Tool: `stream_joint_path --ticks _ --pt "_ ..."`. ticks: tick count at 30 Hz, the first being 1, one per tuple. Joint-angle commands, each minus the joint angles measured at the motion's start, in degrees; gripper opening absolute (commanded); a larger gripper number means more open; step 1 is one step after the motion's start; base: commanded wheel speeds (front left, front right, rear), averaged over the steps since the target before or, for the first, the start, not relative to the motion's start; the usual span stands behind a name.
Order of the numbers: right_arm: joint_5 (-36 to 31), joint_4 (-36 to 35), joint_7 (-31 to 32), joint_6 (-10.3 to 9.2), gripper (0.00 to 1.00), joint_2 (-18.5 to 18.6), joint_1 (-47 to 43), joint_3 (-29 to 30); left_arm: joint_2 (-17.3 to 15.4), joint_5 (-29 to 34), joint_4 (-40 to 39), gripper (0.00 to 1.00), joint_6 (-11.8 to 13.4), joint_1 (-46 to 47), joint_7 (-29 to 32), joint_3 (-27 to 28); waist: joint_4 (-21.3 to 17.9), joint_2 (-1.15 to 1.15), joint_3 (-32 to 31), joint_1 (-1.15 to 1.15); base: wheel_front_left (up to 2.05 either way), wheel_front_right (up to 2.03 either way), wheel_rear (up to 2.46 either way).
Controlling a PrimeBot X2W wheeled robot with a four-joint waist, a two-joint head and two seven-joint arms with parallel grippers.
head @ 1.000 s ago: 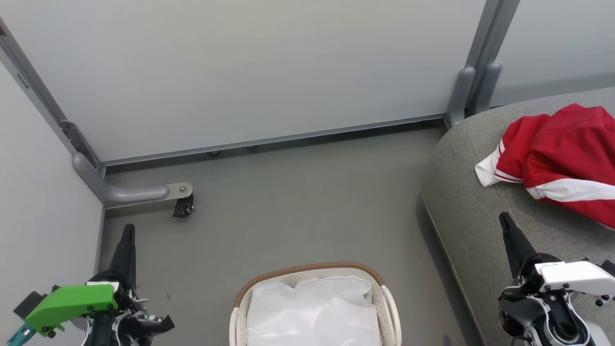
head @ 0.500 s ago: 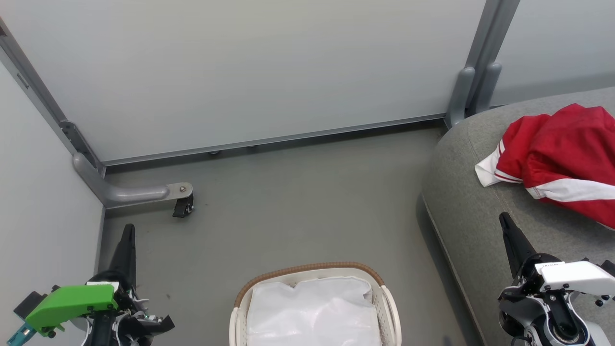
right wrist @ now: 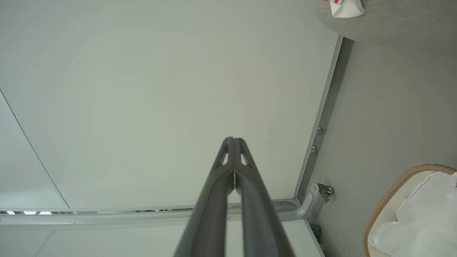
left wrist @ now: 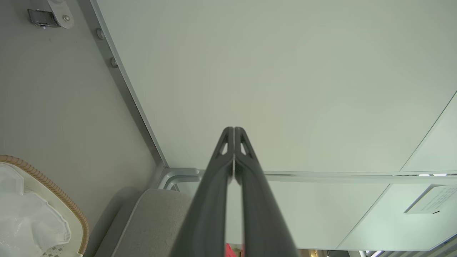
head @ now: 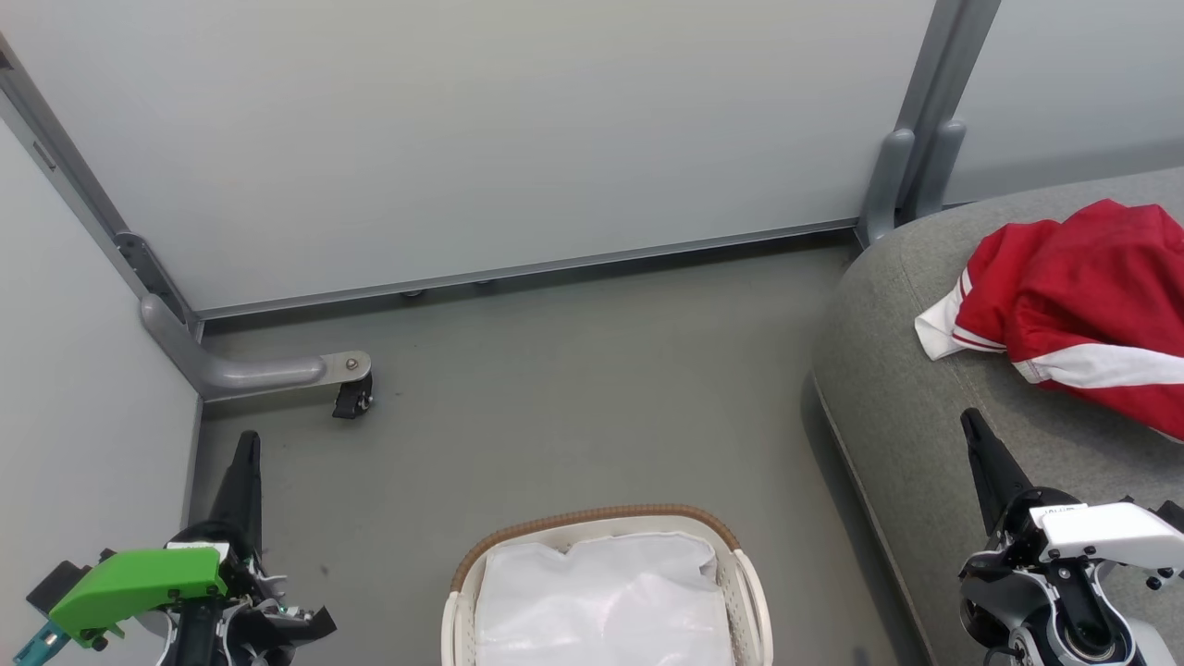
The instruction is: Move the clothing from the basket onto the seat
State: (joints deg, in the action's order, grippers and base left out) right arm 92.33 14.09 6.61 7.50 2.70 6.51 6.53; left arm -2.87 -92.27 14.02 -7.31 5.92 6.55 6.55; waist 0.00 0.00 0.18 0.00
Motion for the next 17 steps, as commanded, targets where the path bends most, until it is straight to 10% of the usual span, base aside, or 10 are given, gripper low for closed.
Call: stream_joint_path --ticks 1,17 --pt "0.2 -0.2 0.1 -0.02 0.0 0.3 -0.6 0.1 0.0 -0.2 -0.1 0.0 -0.3 0.6 0.2 0.1 0.0 0.0 0.0 0.0 0.0 0.0 0.0" --pt "0.2 -0.2 0.1 -0.02 0.0 0.3 -0.6 0.1 0.0 -0.2 -0.1 0.0 -0.3 0.6 0.2 0.1 0.0 0.0 0.0 0.0 0.0 0.0 0.0"
